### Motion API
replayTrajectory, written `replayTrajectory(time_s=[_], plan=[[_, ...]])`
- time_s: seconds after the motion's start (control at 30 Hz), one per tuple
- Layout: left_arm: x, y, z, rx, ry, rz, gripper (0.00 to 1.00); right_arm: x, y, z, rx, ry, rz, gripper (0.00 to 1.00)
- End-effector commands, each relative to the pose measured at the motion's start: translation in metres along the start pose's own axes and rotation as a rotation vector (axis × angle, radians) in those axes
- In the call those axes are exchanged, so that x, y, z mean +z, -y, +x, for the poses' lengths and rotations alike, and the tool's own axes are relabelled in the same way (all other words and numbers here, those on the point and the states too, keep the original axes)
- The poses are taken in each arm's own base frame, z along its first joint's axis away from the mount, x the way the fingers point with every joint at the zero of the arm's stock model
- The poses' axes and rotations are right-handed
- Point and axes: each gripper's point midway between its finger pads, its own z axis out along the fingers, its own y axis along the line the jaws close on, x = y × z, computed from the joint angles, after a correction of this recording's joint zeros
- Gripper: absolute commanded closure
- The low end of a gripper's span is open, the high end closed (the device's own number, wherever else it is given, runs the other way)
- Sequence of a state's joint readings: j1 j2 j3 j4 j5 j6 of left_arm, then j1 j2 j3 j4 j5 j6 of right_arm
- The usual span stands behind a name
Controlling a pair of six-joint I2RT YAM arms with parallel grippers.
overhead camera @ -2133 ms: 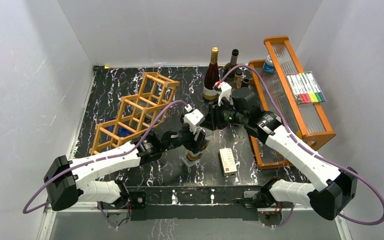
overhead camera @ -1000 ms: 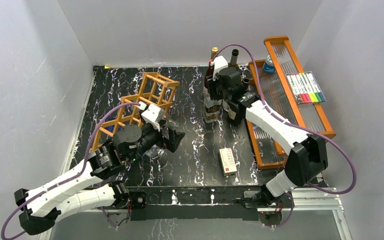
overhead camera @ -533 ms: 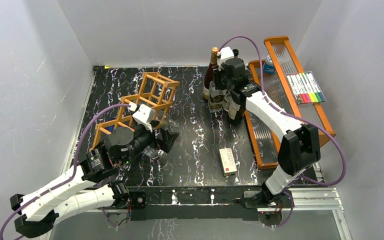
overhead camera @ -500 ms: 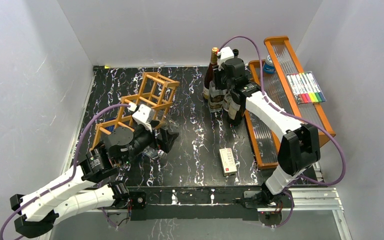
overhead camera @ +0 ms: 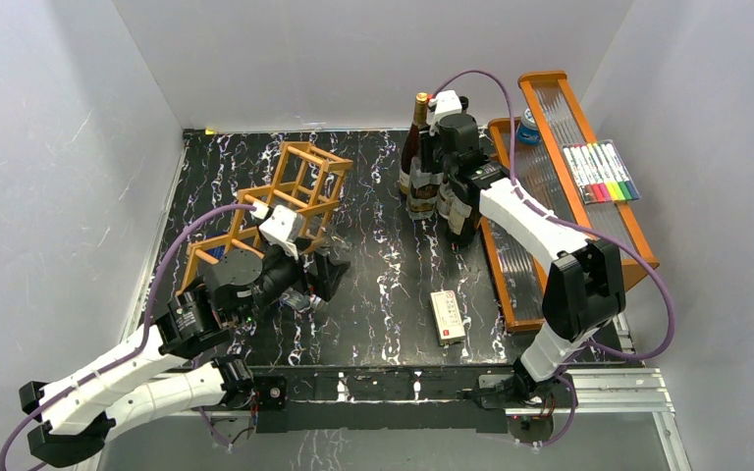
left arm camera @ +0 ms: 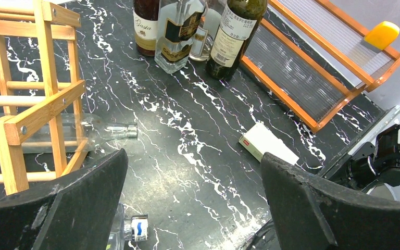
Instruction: Take the wine bottle off the wine rack
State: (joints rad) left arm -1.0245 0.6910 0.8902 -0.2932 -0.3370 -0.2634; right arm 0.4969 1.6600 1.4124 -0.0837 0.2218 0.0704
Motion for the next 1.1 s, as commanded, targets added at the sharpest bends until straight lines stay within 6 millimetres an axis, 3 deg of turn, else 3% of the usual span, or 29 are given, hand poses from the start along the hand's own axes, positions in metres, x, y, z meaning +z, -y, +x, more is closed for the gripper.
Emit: replayTrajectory(time_s=[0.0, 0.27, 0.4, 0.53, 0.77, 0.93, 1.07], plan=[[-0.007, 0.000, -0.021, -0.020, 0.052, -0.007, 0.02, -0.009, 0.002, -0.081, 0.093, 0.244, 0.010, 0.66], [-0.003, 0.001, -0.019, -0.019, 0.045, -0.006, 0.02, -0.035, -0.002, -0.093, 0.089, 0.239, -0.024, 0.16], [0.000, 0.003, -0.019, -0.018, 0.047, 0.000, 0.02, -0.059, -0.009, -0.098, 0.091, 0.221, -0.082, 0.03], [0.000, 0.003, -0.020, -0.010, 0.053, -0.003, 0.02, -0.089, -0.027, -0.089, 0.117, 0.175, -0.200, 0.02], [-0.009, -0.005, -0.034, 0.013, 0.100, -0.028, 0.02, -0.136, -0.085, -0.029, 0.188, 0.040, -0.506, 0.02], [-0.021, -0.014, -0.054, 0.042, 0.151, -0.066, 0.02, -0.165, -0.169, 0.045, 0.150, -0.105, -0.752, 0.02], [-0.028, -0.019, -0.064, 0.060, 0.170, -0.086, 0.02, -0.170, -0.224, 0.094, 0.149, -0.239, -0.842, 0.02]])
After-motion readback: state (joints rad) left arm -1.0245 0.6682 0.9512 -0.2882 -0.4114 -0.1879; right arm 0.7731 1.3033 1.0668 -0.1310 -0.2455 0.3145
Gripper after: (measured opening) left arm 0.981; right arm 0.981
